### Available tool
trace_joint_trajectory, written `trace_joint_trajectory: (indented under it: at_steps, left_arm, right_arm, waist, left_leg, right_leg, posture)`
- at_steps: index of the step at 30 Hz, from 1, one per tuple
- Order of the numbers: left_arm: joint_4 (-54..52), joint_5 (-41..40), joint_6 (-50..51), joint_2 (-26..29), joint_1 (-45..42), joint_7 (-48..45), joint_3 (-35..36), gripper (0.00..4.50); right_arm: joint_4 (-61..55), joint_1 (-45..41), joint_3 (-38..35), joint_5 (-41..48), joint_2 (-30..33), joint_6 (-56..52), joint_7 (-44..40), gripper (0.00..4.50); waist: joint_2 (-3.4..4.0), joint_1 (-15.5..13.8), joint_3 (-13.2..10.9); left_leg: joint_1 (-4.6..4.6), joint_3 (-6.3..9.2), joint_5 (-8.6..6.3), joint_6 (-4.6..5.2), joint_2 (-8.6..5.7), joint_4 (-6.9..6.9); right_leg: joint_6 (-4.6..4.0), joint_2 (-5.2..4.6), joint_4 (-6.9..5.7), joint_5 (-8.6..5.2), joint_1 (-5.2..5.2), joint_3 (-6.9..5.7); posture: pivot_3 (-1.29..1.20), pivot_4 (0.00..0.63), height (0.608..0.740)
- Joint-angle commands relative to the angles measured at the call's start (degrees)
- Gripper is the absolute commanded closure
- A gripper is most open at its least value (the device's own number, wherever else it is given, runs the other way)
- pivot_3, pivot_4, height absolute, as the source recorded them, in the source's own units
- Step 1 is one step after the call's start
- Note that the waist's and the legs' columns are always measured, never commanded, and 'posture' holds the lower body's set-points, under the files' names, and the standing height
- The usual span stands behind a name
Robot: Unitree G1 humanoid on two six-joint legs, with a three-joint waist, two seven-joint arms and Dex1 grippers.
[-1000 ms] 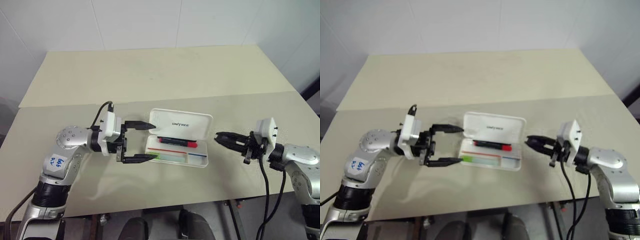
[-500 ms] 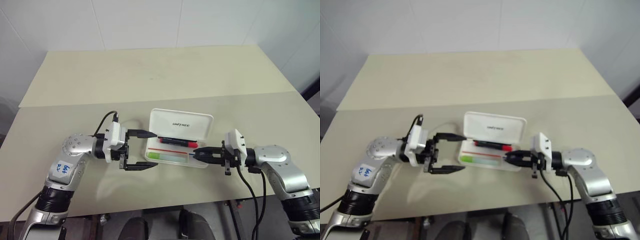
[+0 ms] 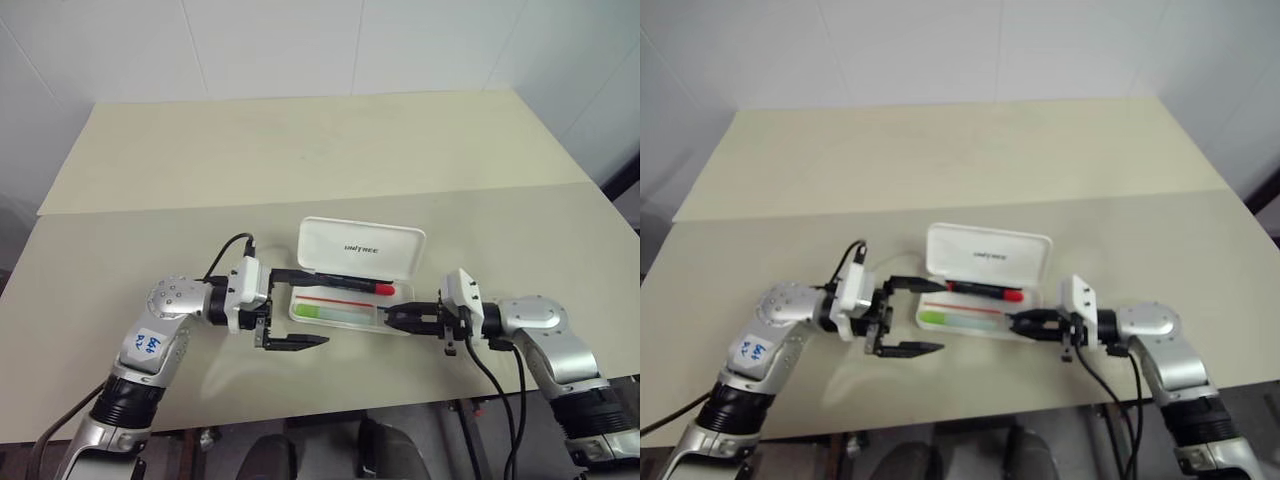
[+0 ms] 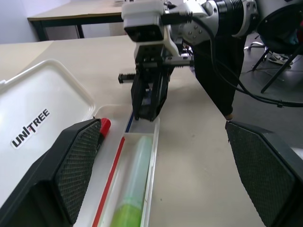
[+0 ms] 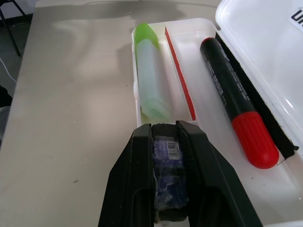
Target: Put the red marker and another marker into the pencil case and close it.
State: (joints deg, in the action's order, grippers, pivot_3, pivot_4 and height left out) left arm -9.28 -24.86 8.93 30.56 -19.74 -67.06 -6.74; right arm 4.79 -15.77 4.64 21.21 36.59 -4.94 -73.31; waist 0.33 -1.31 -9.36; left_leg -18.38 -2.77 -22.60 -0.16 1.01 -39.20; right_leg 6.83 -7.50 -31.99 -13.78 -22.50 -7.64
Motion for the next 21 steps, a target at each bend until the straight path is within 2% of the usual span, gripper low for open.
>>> trace_joint_trajectory:
  at_steps: [1, 3, 14, 15, 21]
  left_arm:
    - [-0.9, 0.0, -0.5, 0.0, -1.0, 0.3, 0.3, 0.0]
    - [-0.8, 0.1, -0.6, 0.1, -1.2, 0.3, 0.4, 0.0]
    - [0.3, 0.6, -1.3, 0.1, -1.6, 0.9, 0.7, 0.0]
    - [0.4, 0.6, -1.3, 0.1, -1.6, 0.9, 0.7, 0.0]
    - [1.3, 0.8, -1.9, 0.4, -1.6, 0.8, 1.0, 0.0]
  right_arm:
    - [0.5, -1.7, 0.5, -0.5, -1.1, 0.9, -0.2, 4.08]
    - [1.0, -2.1, 0.8, -0.8, -1.7, 0.7, -0.2, 4.08]
    - [-0.7, -3.6, 0.1, -0.1, -2.5, 1.3, 0.1, 0.14]
    - [-1.6, -3.5, -0.4, 0.6, -2.3, 0.8, 0.3, 0.03]
    - [-7.4, -2.8, -3.1, 4.5, -0.9, -3.5, 1.0, 0.03]
  waist:
    - [0.0, 0.0, 0.0]
    - [0.0, 0.0, 0.0]
    - [0.0, -0.1, 0.0]
    - [0.0, -0.1, 0.0]
    - [0.0, -0.1, 0.0]
  left_leg:
    - [0.0, 0.0, 0.0, 0.0, 0.0, 0.0]
    - [0.0, 0.0, 0.0, 0.0, 0.01, 0.0]
    - [-0.01, 0.02, 0.0, 0.0, 0.0, 0.0]
    - [-0.01, 0.03, 0.0, 0.0, 0.0, 0.0]
    - [-0.01, 0.02, 0.0, 0.0, 0.0, 0.0]
  right_leg:
    - [0.0, 0.0, 0.0, 0.0, 0.0, 0.0]
    - [0.0, 0.0, 0.0, 0.0, 0.0, 0.0]
    - [0.0, 0.0, 0.0, 0.0, 0.0, -0.02]
    - [0.0, 0.0, 0.0, 0.0, 0.0, -0.02]
    - [0.0, 0.0, 0.0, 0.0, -0.01, -0.02]
  posture:
    - [0.0, 0.15, 0.74]
    - [0.0, 0.15, 0.74]
    - [0.0, 0.15, 0.74]
    - [0.0, 0.15, 0.74]
    - [0.0, 0.15, 0.74]
